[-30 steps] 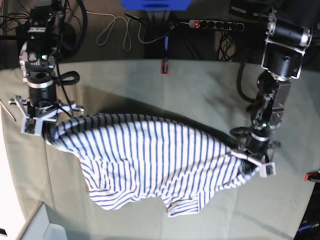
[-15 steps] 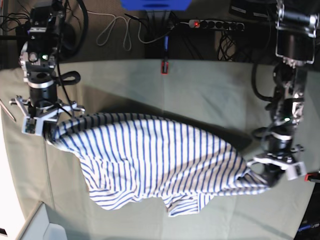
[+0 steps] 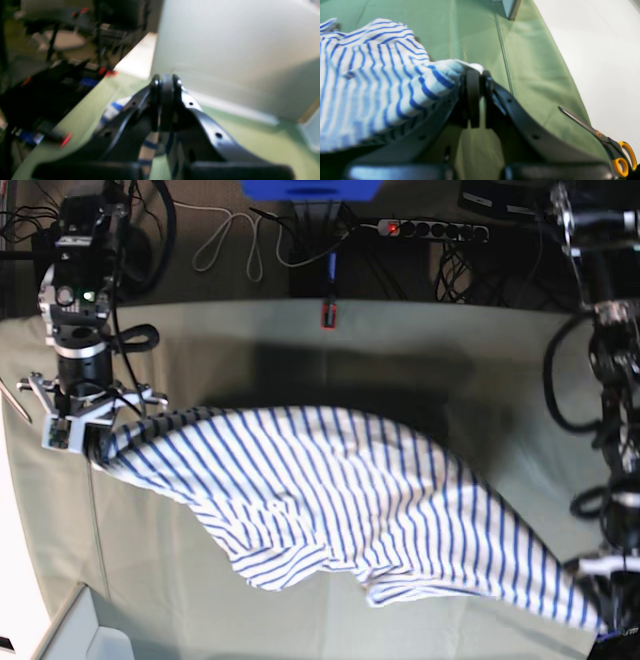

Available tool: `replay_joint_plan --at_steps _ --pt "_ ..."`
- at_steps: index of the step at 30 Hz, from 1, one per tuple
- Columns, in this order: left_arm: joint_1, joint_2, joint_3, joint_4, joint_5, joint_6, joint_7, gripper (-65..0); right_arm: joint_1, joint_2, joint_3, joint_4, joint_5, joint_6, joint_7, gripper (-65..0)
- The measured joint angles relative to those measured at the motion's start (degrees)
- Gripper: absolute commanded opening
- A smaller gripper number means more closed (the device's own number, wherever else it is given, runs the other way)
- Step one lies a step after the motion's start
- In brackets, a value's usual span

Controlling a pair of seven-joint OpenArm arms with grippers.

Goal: Layout the t-shirt on the table in an organized manner, then fold the t-shirt properly
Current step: 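Swing the lifted shirt with both grippers and lay it flat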

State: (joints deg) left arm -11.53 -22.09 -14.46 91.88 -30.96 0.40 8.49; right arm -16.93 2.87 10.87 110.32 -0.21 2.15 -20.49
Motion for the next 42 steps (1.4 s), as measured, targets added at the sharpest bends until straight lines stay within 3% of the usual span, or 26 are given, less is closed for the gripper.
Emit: replay_joint_plan --at_steps 8,12,19,23,29,35,42 --pt "-13.3 0.0 13.1 -4.2 0.0 0.7 -0.5 -64.8 0.2 -0.1 2.4 0.0 0.0 0.0 0.1 -65.0" --pt "-21.8 4.4 18.7 -12.3 0.0 -0.1 -0.5 -64.8 0.2 -0.2 3.3 0.0 0.0 0.0 0.2 -65.0" --pt "-34.6 12.9 19.7 -29.5 0.2 0.6 -0.2 -64.7 2.4 -0.2 7.4 0.1 0.0 0.0 0.1 -65.0" --pt "-36.5 14.7 22.8 -28.7 0.2 0.0 -0.1 -64.7 2.6 -0.3 9.0 0.3 0.1 0.0 0.2 -65.0" --pt "-32.8 13.4 22.7 -14.9 0.0 0.6 -0.6 -64.7 2.7 -0.3 9.4 0.3 0.2 0.0 0.1 -65.0" --pt "-23.0 6.6 21.7 0.0 0.2 0.5 0.1 -64.7 4.1 0.0 9.6 0.3 0.2 0.0 0.0 -65.0" --pt "-7.6 1.5 8.7 16.7 -0.3 0.6 -0.3 -64.7 5.3 1.2 9.2 0.5 0.2 0.0 -0.2 -65.0"
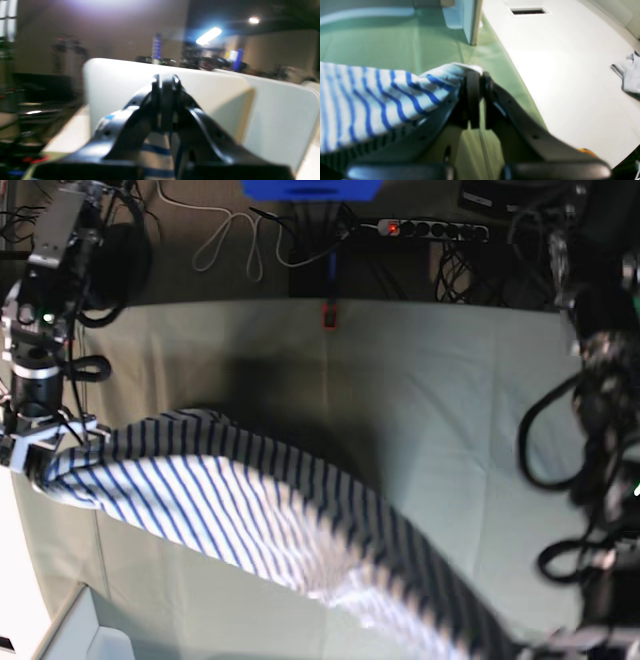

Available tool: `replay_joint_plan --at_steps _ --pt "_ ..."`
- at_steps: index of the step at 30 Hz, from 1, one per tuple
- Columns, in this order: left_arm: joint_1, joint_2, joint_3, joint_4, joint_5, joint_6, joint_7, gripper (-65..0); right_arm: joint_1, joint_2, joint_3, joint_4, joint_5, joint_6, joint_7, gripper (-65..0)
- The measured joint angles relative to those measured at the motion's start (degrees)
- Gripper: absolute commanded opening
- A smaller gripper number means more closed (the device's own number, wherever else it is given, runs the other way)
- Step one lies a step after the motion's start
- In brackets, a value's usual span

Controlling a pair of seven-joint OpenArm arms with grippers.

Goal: Layout the t-shirt on the table in an organized manner, then fold the t-shirt properly
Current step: 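Swing the lifted shirt with both grippers and lay it flat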

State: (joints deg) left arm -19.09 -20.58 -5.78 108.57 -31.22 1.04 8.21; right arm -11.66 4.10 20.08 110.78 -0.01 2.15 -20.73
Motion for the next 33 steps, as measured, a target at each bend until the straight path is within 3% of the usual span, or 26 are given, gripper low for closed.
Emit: replay_joint_plan --at_steps 4,6,9,13,18,26,28,33 --pt "9.4 0.0 -7.7 6.4 -0.1 -0.9 -0.4 -64.7 0.8 0.3 0.0 0.1 0.0 0.5 0.6 -65.0" --pt "13.0 0.0 -10.1 6.8 -0.4 -0.8 -0.7 -64.7 1.0 0.3 0.4 0.1 0.0 3.2 0.3 -65.0" --pt "14.6 0.3 -12.2 6.6 -3.5 -0.4 -0.3 -64.7 2.0 0.2 0.4 0.0 0.0 5.6 0.9 -65.0" --pt "15.6 0.1 -13.9 6.1 -5.1 -0.6 -1.1 -64.7 1.9 0.0 0.3 0.0 0.0 5.7 0.4 -65.0" --pt "7.7 0.9 -8.4 1.5 -5.1 -0.4 -0.9 -64.6 1.6 0.0 0.3 -0.2 0.0 5.7 0.4 -65.0" --pt "-0.3 1.4 0.8 -15.5 -4.0 -0.5 0.2 -64.2 0.3 -0.4 0.0 -0.3 -0.2 5.7 0.0 -65.0" --pt "0.8 1.4 0.5 -15.8 -4.1 -0.6 -0.6 -60.1 0.5 -1.9 0.1 -0.3 -0.2 5.7 0.6 -65.0" --pt "7.1 1.8 -2.6 -18.7 -4.2 0.3 -0.4 -38.4 0.0 -2.2 0.1 -0.3 -0.2 5.7 0.4 -65.0"
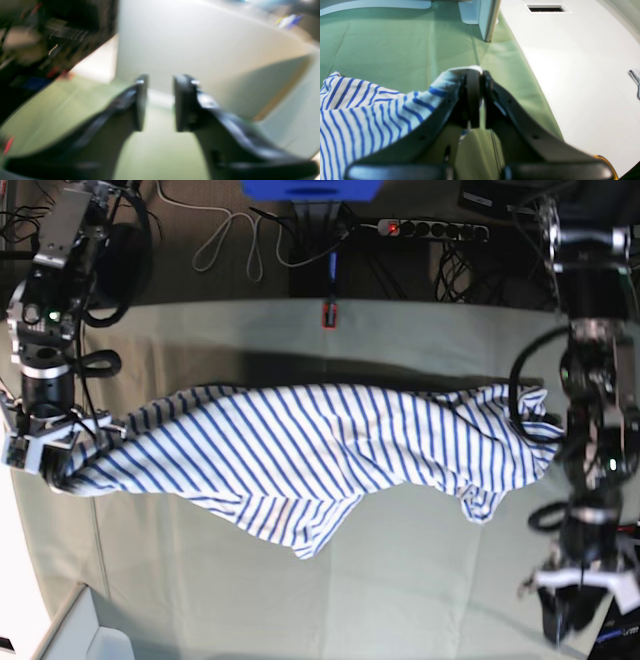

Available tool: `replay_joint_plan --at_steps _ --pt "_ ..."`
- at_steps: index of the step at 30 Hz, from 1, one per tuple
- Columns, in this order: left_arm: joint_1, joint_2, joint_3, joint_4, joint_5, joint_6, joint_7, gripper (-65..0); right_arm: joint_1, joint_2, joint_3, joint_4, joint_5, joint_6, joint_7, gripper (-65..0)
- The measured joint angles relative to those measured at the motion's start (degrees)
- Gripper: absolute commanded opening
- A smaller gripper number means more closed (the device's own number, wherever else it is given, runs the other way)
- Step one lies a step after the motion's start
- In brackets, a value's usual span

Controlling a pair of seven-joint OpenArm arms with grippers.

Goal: Layout the t-shirt on the table in an organized manner, then fold the t-shirt properly
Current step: 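Swing the lifted shirt with both grippers and lay it flat, then regrasp the shirt edge with the left gripper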

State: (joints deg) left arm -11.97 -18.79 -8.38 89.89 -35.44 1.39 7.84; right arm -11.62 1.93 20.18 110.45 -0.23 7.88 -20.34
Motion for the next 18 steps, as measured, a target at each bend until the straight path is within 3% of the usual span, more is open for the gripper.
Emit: replay_joint_plan --at_steps 2,7,18 --pt "3.7 1.7 -3.7 -0.3 0.0 -0.5 0.0 -32.5 0.3 -0.1 -0.1 0.0 0.0 0.0 0.0 -65.0" --pt "8.9 6.4 -13.6 -7.8 0.5 0.0 -0.6 -31.9 0.1 -0.5 -0.1 0.0 0.0 0.0 0.0 -65.0" --pt "10.8 7.2 -16.1 -26.6 0.1 -0.7 -0.6 -31.9 -0.2 -0.5 -0.3 0.0 0.0 0.0 0.0 -65.0"
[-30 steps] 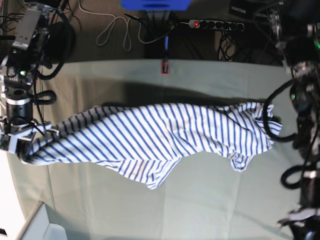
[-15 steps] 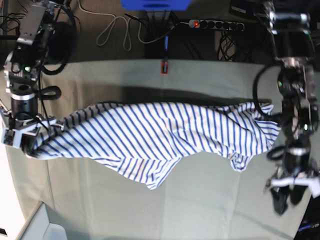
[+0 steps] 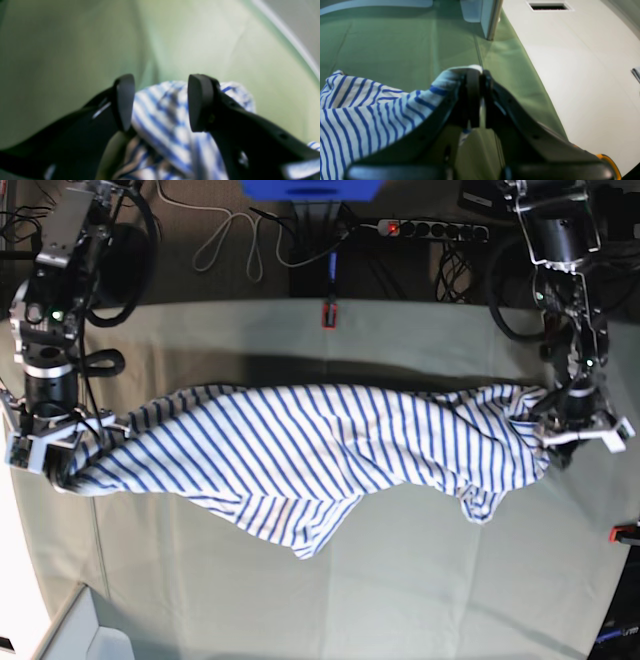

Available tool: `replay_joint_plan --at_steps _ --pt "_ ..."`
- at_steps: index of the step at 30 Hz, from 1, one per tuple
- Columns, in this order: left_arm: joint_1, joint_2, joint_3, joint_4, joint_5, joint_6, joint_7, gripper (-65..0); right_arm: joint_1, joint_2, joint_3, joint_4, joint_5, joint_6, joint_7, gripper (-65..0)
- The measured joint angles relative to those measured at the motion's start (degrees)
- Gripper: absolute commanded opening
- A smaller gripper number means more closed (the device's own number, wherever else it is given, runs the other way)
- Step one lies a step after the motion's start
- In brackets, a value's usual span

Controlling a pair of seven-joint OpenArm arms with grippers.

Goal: Layout the t-shirt on the table in an organized manner, then fold the t-shirt properly
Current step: 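Regrasp the shirt edge with the left gripper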

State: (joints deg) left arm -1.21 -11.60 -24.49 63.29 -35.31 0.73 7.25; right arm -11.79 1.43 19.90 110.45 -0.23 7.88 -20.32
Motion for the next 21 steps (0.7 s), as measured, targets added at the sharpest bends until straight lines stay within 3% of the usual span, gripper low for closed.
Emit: replay_joint_plan --at_steps 6,12,14,18,21 --pt "-2.8 -0.1 0.0 -8.8 0.1 0.1 0.1 -32.0 0.0 0.0 0.0 -1.6 0.0 0.0 -0.2 -65.0" --pt "-3.9 -0.3 0.1 -10.9 0.2 -0.3 -0.5 -33.0 0.0 0.0 0.0 -1.6 0.0 0.0 0.0 -65.0" --pt "-4.4 -0.3 0.1 -11.1 0.3 -0.3 -0.2 -41.1 0.0 0.0 0.0 -1.6 0.0 0.0 0.0 -65.0" --pt "-5.9 -0.4 0.2 -12.6 0.4 -0.3 -0.2 -65.0 0.0 0.0 0.0 -1.6 0.0 0.0 0.0 -65.0" --pt "-8.1 -0.6 0.2 -16.1 0.5 -0.1 -0.3 -64.0 -0.2 0.0 0.0 -1.6 0.0 0.0 0.0 -65.0"
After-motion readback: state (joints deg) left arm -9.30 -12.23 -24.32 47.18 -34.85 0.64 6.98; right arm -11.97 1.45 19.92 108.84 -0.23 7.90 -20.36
